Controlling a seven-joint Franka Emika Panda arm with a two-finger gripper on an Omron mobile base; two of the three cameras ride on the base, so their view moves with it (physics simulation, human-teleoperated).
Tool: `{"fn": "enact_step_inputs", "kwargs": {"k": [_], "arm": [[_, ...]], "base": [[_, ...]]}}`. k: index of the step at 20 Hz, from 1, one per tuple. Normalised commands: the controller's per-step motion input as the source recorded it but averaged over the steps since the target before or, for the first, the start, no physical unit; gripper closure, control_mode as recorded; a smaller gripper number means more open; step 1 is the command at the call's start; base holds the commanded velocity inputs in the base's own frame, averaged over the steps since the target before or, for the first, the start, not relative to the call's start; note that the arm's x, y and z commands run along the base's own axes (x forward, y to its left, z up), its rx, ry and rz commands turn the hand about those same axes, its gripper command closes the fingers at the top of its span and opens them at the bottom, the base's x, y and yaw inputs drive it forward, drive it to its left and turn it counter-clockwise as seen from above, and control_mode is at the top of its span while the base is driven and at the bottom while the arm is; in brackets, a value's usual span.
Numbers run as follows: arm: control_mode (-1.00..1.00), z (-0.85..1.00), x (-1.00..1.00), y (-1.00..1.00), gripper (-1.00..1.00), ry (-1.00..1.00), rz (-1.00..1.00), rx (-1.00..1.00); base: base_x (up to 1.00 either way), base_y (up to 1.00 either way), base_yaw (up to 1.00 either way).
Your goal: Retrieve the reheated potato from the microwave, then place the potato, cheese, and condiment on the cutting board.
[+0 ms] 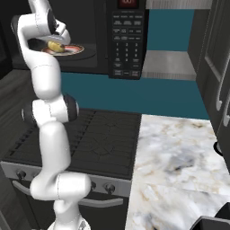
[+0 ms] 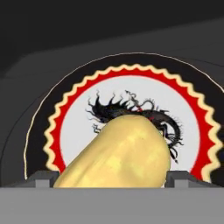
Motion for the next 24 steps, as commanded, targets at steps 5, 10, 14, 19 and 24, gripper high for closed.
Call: {"fn": "enact_step_inputs", "kwargs": {"k": [5,10,14,19,24], "arm": [[-1.0,-0.16,-0.56,-0.07,1.0,-0.13,0.08,0.08],[-1.0,-0.25,-0.63,-0.12,1.0,-0.23,0.12,0.08],[-1.0,-0.33,-0.59,-0.16,1.0,-0.16,0.12,0.07],[-1.0,-0.18,-0.53,-0.22,1.0,-0.06,0.11,0.07],[-1.0,0.04,-0.49,-0.24,1.0,0.02,0.06,0.08]], "base": [[0.0,0.0,0.0],[0.0,0.0,0.0],[0.0,0.0,0.0],[0.0,0.0,0.0],[0.0,0.0,0.0]]}}
